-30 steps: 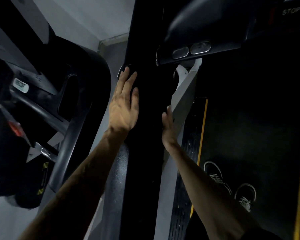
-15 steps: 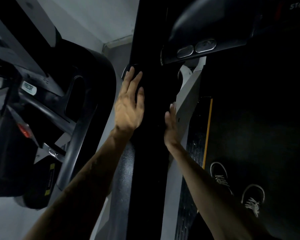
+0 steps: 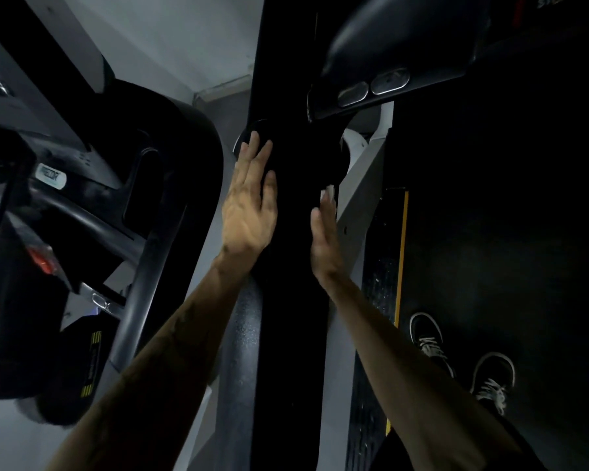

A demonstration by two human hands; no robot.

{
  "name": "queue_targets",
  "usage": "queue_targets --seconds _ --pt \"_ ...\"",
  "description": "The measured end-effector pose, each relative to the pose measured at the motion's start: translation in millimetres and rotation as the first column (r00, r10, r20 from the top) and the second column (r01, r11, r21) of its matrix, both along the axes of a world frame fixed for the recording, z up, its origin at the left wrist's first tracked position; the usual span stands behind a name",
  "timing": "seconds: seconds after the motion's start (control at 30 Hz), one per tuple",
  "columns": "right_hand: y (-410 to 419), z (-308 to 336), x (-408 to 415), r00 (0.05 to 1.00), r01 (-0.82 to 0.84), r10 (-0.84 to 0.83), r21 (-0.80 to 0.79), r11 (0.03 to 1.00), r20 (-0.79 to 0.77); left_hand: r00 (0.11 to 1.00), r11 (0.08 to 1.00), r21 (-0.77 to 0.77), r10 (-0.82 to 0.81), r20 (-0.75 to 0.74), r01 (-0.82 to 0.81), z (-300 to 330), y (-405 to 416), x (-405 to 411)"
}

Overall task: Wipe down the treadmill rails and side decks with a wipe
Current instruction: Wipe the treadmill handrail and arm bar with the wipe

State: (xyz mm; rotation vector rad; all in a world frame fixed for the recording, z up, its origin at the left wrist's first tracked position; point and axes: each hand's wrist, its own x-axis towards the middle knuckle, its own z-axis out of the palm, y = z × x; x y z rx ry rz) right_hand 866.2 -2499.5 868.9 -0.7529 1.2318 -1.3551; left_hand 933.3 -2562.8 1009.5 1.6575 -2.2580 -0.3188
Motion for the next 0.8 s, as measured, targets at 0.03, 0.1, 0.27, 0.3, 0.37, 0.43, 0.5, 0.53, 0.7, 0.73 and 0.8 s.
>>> queue_targets --seconds 0.03,0.1,0.27,0.3,0.37,0.43,0.5,0.53,0.7,0.73,0.8 --pt "7.6 -5.8 1.6 0.999 -0.014 0.013 0.029 0.999 0.043 1.0 1.0 0.001 -0.01 -0.009 0.01 -1.2 3.2 2.8" --pt "30.5 -8.5 8.9 0.996 -0.042 0.035 0.087 0.995 0.086 0.999 0.999 -0.006 -0.049 -0.013 0.049 -3.9 13.9 9.9" --pt "64.0 10.5 27.9 0.995 -0.059 0.055 -0.045 0.997 -0.089 0.996 0.997 0.012 -0.077 -0.044 0.078 -6.5 37.3 20.5" --pt "58.3 15.0 25.3 0.992 -0.05 0.037 -0.114 0.992 -0.12 0.997 0.997 0.008 -0.071 -0.04 0.071 -7.1 39.7 21.2" --pt "36.6 17.3 19.1 0.986 -0.039 0.004 -0.208 0.977 -0.166 0.997 0.998 0.006 -0.068 -0.023 0.068 -8.1 46.3 23.2" --pt "14.8 15.2 12.5 0.991 -0.015 -0.008 -0.175 0.984 -0.132 0.998 0.998 0.013 -0.062 -0.007 0.062 -9.0 55.8 25.1" --pt "6.0 4.9 8.8 0.996 0.021 -0.032 -0.13 0.991 -0.082 0.999 0.999 0.013 -0.05 0.004 0.05 -8.6 61.6 24.9" --pt "8.8 -1.9 9.9 0.998 0.015 -0.023 -0.111 0.994 -0.064 0.999 0.999 0.006 -0.045 0.01 0.045 -8.1 62.4 24.1" --pt "64.9 6.1 29.4 0.999 -0.026 0.026 -0.006 1.0 -0.043 0.999 1.0 -0.016 -0.027 -0.023 0.026 -6.4 57.7 21.6" --pt "71.8 15.0 33.0 0.997 -0.014 0.008 -0.076 0.997 -0.076 0.999 1.0 -0.019 -0.024 -0.032 0.023 -6.4 56.6 21.5" --pt "70.7 26.7 37.1 0.991 -0.02 -0.005 -0.182 0.983 -0.134 0.999 1.0 -0.016 -0.018 -0.045 0.017 -6.4 55.6 22.2"
